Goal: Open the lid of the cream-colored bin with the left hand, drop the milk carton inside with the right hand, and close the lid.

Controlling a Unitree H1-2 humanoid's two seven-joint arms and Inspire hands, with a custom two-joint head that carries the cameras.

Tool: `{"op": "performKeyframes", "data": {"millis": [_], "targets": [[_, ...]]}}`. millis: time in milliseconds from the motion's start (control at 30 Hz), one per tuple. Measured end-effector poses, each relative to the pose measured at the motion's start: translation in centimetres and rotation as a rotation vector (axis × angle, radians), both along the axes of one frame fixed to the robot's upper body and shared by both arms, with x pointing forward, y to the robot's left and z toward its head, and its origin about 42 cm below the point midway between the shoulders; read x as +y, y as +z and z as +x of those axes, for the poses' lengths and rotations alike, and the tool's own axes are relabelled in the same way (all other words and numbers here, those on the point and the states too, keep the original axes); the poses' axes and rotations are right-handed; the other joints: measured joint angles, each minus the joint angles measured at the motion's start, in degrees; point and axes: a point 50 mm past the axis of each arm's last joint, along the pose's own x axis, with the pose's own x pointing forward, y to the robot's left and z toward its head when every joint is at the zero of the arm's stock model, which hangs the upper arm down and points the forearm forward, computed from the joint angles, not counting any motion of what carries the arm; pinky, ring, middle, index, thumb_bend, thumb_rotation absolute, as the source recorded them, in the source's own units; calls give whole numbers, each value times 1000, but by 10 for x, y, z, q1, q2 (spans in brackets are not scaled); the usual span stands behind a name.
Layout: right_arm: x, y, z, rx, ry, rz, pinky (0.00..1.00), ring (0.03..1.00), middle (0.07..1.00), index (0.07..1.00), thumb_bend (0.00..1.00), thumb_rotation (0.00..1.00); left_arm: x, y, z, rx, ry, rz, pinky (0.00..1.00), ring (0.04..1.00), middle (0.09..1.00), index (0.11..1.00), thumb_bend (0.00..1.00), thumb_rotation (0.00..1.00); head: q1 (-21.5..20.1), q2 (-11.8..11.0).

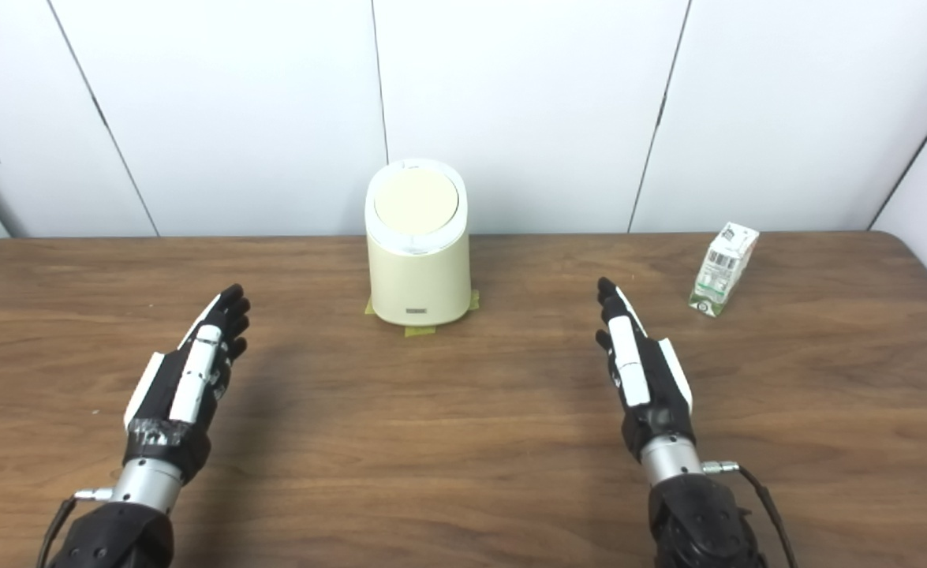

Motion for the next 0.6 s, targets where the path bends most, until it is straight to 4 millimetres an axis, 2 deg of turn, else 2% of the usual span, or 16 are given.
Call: {"op": "performKeyframes", "data": {"millis": [500, 600], "targets": [[0, 0, 0, 0, -6, 3, 941, 981, 967, 948, 649, 1000, 0, 0, 0, 0, -1, 0, 1000, 990, 963, 949, 335, 883, 1, -3], [0, 0, 0, 0, -7, 3, 937, 978, 965, 949, 647, 1000, 1, 0, 0, 0, -1, 2, 1000, 995, 971, 960, 356, 866, -1, -6]]}}
